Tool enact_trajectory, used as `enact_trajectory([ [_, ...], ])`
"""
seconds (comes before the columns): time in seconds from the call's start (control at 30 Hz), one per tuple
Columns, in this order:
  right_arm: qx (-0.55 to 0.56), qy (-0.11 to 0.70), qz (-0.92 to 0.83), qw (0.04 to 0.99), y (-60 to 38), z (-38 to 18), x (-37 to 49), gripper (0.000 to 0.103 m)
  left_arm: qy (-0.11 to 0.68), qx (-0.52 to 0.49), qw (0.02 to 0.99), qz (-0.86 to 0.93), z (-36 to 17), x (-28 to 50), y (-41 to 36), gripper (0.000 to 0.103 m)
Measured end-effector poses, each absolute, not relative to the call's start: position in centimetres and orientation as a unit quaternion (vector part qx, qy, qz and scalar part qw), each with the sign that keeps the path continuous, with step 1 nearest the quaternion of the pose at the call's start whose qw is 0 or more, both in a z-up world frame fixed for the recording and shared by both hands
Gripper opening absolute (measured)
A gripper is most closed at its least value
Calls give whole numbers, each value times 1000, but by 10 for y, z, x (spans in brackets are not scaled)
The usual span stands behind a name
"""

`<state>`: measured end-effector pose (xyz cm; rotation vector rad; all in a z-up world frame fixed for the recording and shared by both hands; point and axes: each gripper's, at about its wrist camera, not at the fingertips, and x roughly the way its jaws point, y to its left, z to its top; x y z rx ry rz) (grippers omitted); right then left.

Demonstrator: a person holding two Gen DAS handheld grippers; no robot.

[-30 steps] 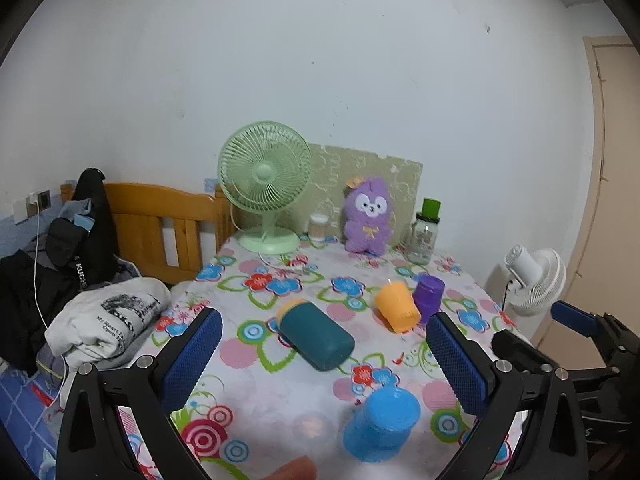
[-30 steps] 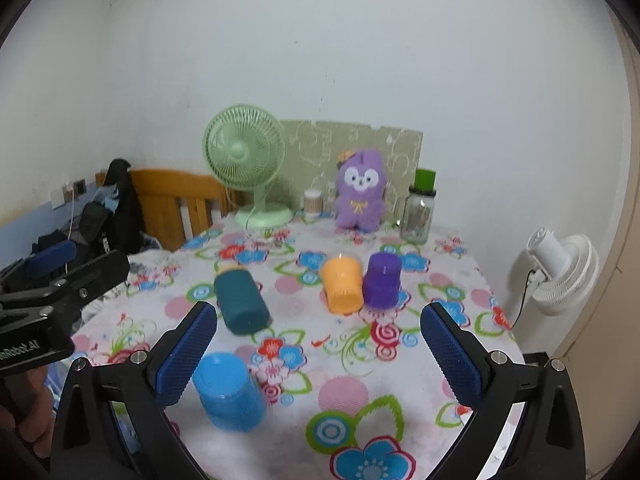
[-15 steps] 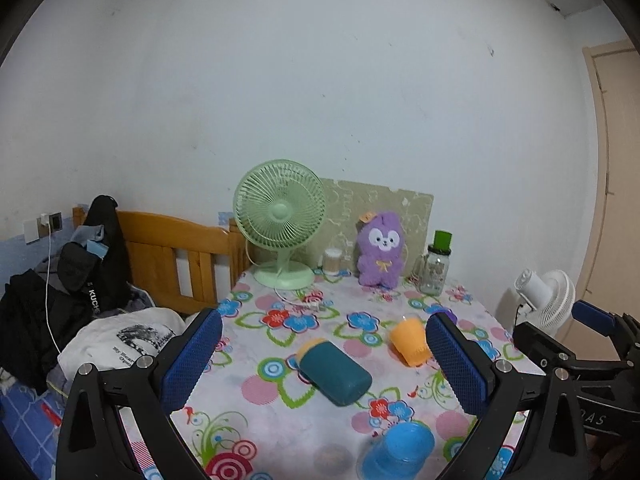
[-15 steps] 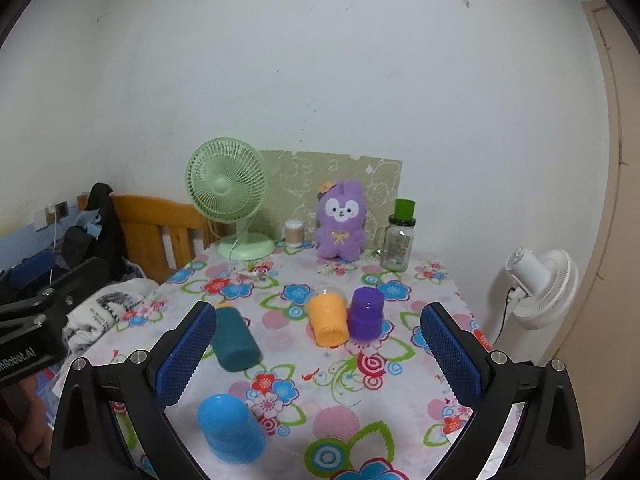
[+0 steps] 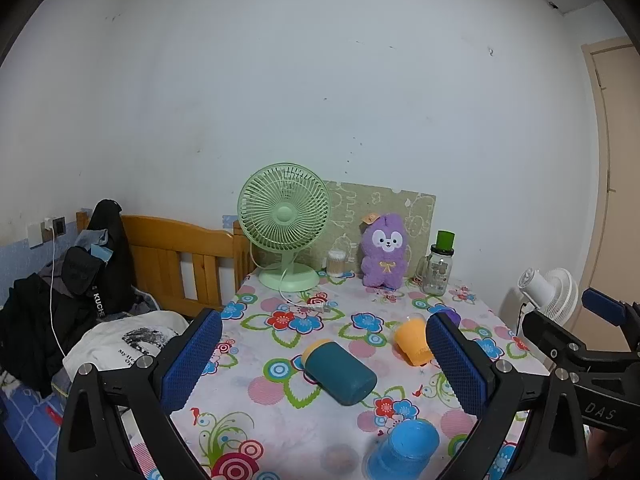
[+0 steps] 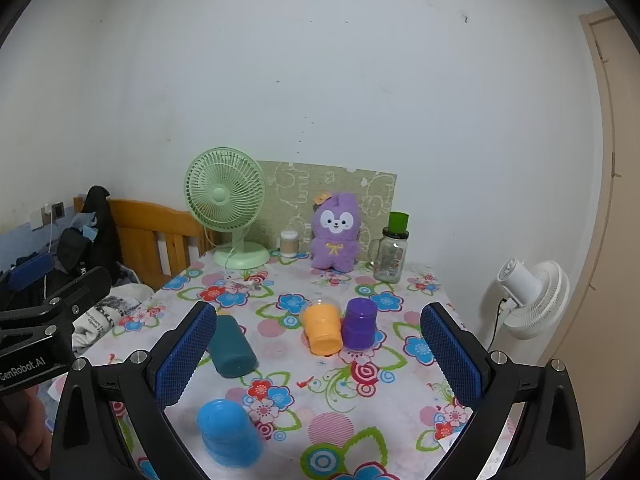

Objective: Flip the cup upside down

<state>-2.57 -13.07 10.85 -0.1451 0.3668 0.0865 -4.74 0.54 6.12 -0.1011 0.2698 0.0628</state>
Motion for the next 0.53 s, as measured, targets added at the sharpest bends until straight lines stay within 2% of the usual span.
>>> enact_trajectory([
  [0.53, -72, 183, 45, 979, -128, 109, -27, 103, 136, -52, 989, 29, 61, -47, 4, 103],
])
